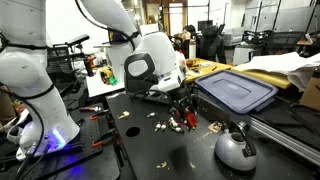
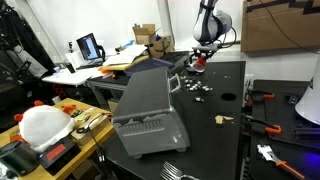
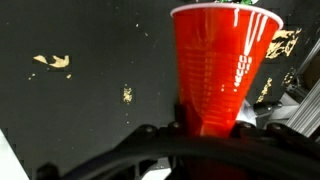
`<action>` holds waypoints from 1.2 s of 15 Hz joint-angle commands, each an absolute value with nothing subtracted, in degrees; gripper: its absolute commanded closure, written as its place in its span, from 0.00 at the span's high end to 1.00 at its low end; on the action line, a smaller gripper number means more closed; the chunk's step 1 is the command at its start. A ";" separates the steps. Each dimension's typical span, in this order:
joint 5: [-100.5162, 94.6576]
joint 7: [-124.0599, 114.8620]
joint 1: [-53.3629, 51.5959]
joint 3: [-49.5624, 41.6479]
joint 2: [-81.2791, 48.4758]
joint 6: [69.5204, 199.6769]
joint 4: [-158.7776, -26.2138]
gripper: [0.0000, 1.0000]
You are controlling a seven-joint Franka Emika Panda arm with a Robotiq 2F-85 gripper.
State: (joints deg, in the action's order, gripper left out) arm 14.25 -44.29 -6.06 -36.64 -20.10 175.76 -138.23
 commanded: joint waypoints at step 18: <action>21.21 -41.73 -27.89 -57.43 -13.11 158.93 -144.51 0.07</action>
State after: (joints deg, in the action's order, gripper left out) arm 20.65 -41.02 -29.47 -56.55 -16.42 168.98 -147.65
